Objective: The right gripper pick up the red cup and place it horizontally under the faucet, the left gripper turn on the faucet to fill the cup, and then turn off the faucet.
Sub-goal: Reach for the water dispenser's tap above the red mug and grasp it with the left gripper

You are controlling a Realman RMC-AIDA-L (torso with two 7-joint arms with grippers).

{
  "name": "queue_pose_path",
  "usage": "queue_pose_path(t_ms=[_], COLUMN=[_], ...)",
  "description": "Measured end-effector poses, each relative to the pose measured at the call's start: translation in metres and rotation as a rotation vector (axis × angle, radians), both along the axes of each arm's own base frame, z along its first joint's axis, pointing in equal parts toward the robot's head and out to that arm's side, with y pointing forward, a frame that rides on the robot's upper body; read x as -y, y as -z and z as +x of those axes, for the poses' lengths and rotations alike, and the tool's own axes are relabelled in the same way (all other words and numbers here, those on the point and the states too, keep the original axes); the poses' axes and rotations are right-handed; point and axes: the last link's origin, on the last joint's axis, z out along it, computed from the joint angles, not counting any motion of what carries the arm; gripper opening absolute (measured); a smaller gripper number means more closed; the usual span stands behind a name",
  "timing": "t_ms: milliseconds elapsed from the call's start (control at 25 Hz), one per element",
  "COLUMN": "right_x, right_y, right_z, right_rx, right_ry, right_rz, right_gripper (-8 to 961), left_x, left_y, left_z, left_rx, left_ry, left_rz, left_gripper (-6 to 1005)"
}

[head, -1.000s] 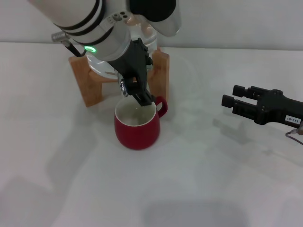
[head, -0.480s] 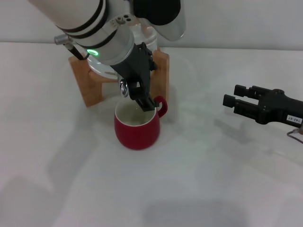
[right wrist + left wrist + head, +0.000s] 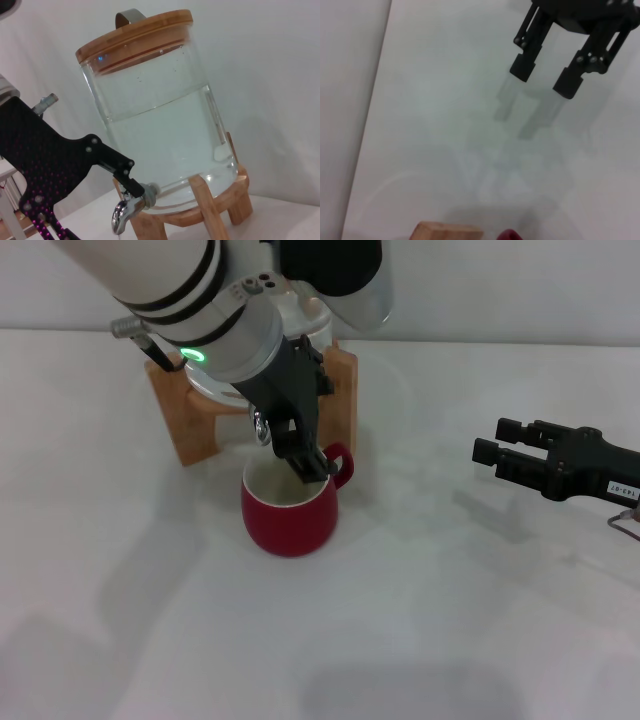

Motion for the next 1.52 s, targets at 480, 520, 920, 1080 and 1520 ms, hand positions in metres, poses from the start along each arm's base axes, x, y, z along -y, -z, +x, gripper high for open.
queue_pose_path(t_ms=[480,520,920,1080,1520], right_x=[0.002,0.002,0.003,0.004,0.004], right_y=[0.000,0.000,0.000,0.000,-0.001], right_z=[0.001,0.000,0.001,0.003,0.003], right_rx=[-0.006,-0.007,-0.008,-0.008,-0.006], right_ry=[0.001,0.000,-0.001,0.005,0.006], right_rz=[-0.006,-0.007,-0.009,-0.009,-0.009], right_gripper=[558,558,558,558,558], left_x=[0.010,0.011,0.014,0.016,0.019], left_y=[0.001,0.001,-0.002,-0.001,0.003], left_z=[0.002,0.002,0.001,0.001,0.002], left_rx=[-0.017,-0.019,-0.016,-0.025,-0.043], left_ry=[0.009,0.007,0.008,0.012,0.020], left_rz=[-0.012,-0.013,-0.003,-0.005,-0.009], left_gripper=[888,888,888,888,888])
